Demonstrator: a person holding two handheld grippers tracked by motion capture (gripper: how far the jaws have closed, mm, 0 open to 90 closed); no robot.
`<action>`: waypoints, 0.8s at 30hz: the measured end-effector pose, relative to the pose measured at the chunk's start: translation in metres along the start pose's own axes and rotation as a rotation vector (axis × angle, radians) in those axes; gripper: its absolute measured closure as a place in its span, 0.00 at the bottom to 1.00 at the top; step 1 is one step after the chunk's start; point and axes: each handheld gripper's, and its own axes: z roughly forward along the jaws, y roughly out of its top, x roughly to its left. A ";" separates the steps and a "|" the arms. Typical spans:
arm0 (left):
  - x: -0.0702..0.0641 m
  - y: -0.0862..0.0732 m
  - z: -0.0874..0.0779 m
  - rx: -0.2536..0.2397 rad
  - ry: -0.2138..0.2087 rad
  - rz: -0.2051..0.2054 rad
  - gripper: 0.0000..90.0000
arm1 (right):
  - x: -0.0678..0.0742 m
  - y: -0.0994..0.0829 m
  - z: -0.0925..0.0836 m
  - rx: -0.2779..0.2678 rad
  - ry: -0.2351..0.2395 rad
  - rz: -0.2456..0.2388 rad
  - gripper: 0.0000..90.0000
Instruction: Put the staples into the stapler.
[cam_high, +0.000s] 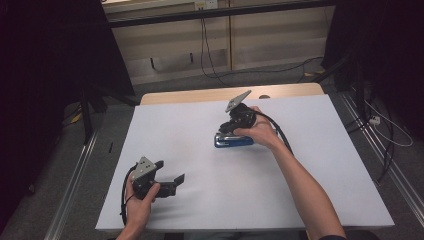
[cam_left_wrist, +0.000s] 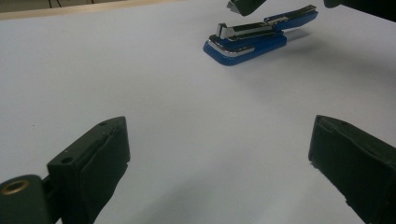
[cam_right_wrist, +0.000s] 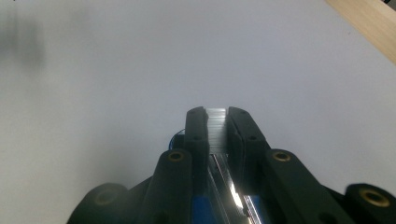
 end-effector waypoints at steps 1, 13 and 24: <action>0.000 0.000 0.000 0.000 0.000 -0.001 0.06 | -0.001 0.001 0.001 0.003 0.002 0.004 0.88; -0.001 0.000 0.000 0.001 -0.006 0.005 0.06 | -0.010 0.003 0.003 -0.028 0.002 0.040 0.88; -0.001 0.000 0.001 0.005 -0.008 0.011 0.06 | -0.011 0.000 0.006 -0.019 0.041 -0.034 0.88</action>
